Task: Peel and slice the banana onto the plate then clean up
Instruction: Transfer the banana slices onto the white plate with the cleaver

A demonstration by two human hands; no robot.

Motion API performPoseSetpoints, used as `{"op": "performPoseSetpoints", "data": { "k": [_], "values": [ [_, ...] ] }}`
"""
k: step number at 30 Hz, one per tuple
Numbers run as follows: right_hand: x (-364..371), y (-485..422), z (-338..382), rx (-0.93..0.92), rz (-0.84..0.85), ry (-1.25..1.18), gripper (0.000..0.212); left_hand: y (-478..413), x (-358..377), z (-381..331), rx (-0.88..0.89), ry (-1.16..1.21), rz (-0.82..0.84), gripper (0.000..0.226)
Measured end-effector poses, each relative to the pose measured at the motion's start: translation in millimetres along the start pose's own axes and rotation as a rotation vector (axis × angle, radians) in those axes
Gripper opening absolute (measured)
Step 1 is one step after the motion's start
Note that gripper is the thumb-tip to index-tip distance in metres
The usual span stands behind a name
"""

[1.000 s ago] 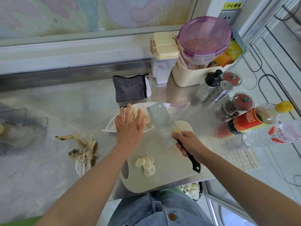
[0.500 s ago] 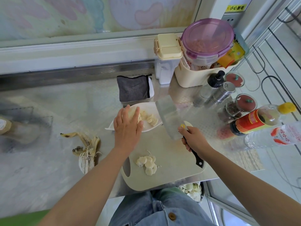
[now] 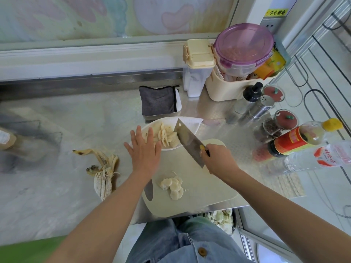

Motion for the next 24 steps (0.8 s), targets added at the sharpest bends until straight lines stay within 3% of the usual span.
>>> {"op": "performPoseSetpoints", "data": {
  "k": [8, 24],
  "values": [
    [1.7, -4.4, 17.6, -0.012, -0.074, 0.041, 0.039, 2.6, -1.7, 9.3, 0.005, -0.012, 0.018, 0.055],
    [19.5, -2.4, 35.6, -0.072, -0.066, 0.18, 0.018, 1.7, 2.9, 23.8, 0.057, -0.034, 0.018, 0.052]
  ]
}}
Point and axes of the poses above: each hand's wrist, its own y-axis away from the middle knuckle, its own x-axis out of the palm, z = x × y, the point moved 4 cm from there along -y, towards the middle knuckle, and after that the axes turned 2 degrees about -x, right-handed, at the moved point
